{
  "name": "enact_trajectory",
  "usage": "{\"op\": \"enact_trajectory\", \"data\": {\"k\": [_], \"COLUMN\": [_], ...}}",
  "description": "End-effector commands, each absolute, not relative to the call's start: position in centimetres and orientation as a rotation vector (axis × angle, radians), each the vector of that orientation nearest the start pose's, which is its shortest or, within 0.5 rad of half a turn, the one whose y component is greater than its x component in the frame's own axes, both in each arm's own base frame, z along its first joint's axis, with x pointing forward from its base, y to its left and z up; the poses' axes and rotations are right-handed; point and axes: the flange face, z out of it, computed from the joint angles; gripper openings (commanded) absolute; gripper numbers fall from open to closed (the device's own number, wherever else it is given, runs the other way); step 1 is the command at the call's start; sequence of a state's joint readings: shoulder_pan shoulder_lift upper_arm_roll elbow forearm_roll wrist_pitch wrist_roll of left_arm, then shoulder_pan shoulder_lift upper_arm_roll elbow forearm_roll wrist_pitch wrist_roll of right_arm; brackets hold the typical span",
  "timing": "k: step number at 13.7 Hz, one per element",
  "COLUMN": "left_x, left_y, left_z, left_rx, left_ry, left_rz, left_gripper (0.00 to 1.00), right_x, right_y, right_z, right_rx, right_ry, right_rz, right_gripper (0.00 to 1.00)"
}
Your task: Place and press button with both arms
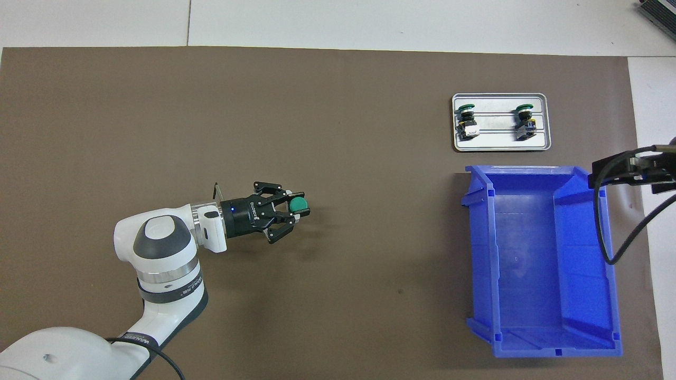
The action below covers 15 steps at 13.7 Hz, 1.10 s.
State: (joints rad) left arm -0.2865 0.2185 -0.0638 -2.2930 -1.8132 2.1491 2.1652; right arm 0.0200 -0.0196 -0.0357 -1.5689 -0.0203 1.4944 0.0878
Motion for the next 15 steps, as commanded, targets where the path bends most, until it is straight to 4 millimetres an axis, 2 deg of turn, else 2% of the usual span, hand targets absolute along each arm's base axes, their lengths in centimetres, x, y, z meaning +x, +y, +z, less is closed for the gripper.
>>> {"op": "enact_trajectory", "data": {"k": [1, 4, 13, 15], "left_x": [47.3, 46.4, 44.6, 44.5], "left_y": [-21.9, -22.3, -21.8, -21.6], "left_z": [25.9, 24.7, 23.1, 23.0], "left_rx": [1.707, 1.704, 1.727, 1.728], "left_ry": [-0.982, -1.003, -1.014, -1.018], "left_rz": [0.991, 0.986, 0.953, 0.954], "left_gripper": [0.0, 0.0, 0.0, 0.1], "right_x": [53.4, 53.4, 53.4, 53.4], "right_y": [-1.2, -1.2, -1.2, -1.2], "right_z": [63.1, 63.1, 63.1, 63.1], "right_rx": [-3.155, -3.155, -3.155, -3.155], "right_ry": [0.127, 0.127, 0.127, 0.127], "right_rz": [0.092, 0.091, 0.092, 0.092], "right_gripper": [1.0, 1.0, 1.0, 1.0]}}
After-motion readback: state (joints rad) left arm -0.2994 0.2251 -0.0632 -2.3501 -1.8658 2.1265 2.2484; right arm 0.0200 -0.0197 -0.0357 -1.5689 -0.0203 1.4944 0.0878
